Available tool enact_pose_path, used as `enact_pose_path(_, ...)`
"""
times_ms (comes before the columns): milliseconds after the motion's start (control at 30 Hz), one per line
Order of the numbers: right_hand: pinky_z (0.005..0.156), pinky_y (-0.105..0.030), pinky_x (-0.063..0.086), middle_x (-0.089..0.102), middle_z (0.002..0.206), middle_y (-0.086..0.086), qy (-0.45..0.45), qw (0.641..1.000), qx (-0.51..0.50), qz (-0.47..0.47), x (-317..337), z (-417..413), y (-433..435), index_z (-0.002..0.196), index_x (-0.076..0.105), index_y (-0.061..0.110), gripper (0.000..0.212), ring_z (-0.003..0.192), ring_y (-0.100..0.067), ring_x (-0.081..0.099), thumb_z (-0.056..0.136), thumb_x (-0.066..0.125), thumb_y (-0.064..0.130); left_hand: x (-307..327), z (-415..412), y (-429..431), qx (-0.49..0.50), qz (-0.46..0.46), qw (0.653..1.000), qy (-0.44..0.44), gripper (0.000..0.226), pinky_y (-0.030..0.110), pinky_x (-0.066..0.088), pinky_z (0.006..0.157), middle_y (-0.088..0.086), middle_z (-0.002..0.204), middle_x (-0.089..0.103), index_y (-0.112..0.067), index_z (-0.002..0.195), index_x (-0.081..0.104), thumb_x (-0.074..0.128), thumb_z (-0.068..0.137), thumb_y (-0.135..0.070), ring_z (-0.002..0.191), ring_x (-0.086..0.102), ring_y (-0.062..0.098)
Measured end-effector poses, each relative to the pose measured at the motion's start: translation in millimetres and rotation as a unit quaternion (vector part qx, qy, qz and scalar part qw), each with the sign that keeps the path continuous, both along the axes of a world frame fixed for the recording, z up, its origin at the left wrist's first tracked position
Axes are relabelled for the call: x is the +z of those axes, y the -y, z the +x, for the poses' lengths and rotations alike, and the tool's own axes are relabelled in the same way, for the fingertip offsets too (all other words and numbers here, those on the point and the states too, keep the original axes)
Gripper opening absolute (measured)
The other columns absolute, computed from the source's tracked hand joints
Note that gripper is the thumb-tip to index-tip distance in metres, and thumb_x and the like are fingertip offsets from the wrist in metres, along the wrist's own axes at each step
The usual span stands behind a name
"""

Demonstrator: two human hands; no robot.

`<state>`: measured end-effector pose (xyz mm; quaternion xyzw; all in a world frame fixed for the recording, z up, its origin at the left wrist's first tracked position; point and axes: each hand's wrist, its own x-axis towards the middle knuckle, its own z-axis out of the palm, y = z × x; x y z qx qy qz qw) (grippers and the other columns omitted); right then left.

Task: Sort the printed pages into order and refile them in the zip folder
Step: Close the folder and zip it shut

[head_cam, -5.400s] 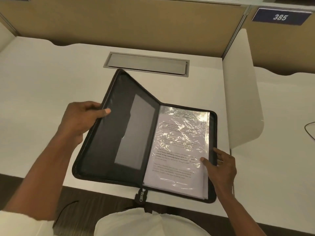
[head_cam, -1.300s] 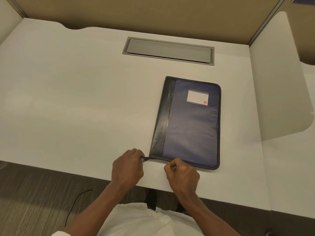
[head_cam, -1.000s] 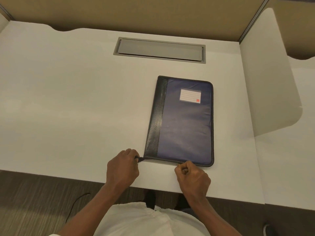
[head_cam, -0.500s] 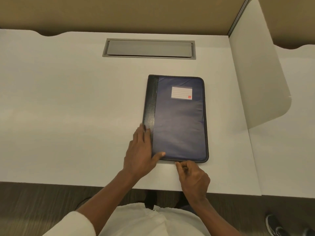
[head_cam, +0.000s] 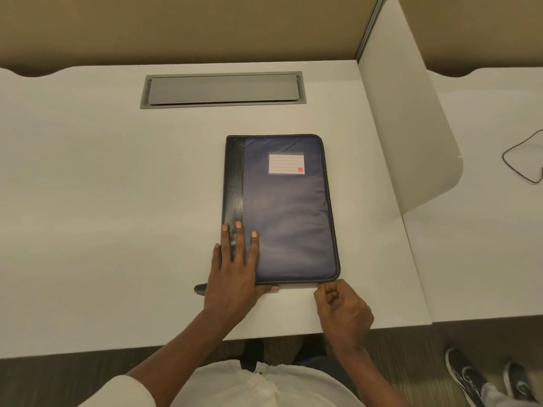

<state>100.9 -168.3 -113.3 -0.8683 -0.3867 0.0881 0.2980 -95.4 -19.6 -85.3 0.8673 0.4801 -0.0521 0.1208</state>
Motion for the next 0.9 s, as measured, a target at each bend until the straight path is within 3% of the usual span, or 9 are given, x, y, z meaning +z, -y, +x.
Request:
enact_pose_path(167,0.050,-0.025,0.051,0.065,0.066,0.003,0.011,1.000,0.007,0.023,1,9,4,0.081,0.069,0.012,0.020,0.051,-0.011,0.055,0.081,0.088,0.016,1,6,1,0.009,-0.012,1.000,-0.006,0.122,0.069,0.028,0.121,0.017,0.175,-0.006,-0.016,0.169,0.006,0.020,0.079,-0.098,0.160,-0.004,0.047)
enact_pose_path(300,0.052,-0.020,0.047,0.066,0.069,0.003,0.014,0.998,0.021,0.049,3,1,3,0.080,0.068,0.013,0.018,0.053,-0.008,0.053,0.086,0.077,0.027,0,15,3,0.031,-0.021,0.999,-0.022,0.132,0.068,0.016,0.124,0.017,0.174,-0.014,-0.015,0.169,0.001,0.013,0.073,-0.105,0.159,-0.013,0.047)
enact_pose_path(600,0.054,-0.016,0.043,0.068,0.075,0.006,0.023,0.999,0.012,0.045,6,33,4,0.084,0.071,0.015,0.012,0.057,-0.008,0.056,0.087,0.083,0.016,-10,1,4,-0.019,0.030,0.998,-0.047,0.117,0.070,0.031,0.118,0.024,0.174,-0.003,-0.005,0.166,0.021,0.043,0.085,-0.087,0.159,-0.002,0.051)
enact_pose_path(700,0.058,-0.011,0.039,0.068,0.080,0.007,0.011,0.999,0.014,0.045,4,36,3,0.087,0.071,0.017,0.012,0.061,-0.006,0.056,0.093,0.073,0.026,-11,1,3,-0.022,0.032,0.998,-0.052,0.117,0.070,0.032,0.118,0.024,0.174,-0.004,-0.006,0.166,0.020,0.033,0.088,-0.091,0.159,-0.003,0.050)
enact_pose_path(800,0.061,-0.008,0.039,0.069,0.088,0.005,-0.006,0.998,0.027,0.048,0,40,4,0.092,0.073,0.015,0.013,0.064,-0.006,0.058,0.094,0.074,0.027,-4,8,6,0.006,0.008,0.999,-0.046,0.127,0.069,0.020,0.124,0.020,0.174,-0.011,-0.006,0.167,0.017,0.015,0.081,-0.101,0.159,-0.013,0.046)
enact_pose_path(900,0.064,-0.007,0.043,0.069,0.090,0.004,-0.030,0.997,0.047,0.060,-2,46,7,0.097,0.074,0.012,0.016,0.067,-0.003,0.059,0.092,0.073,0.027,9,26,7,0.076,-0.021,0.997,-0.009,0.127,0.065,0.006,0.128,0.014,0.176,-0.009,-0.009,0.165,0.024,0.011,0.079,-0.103,0.160,-0.015,0.040)
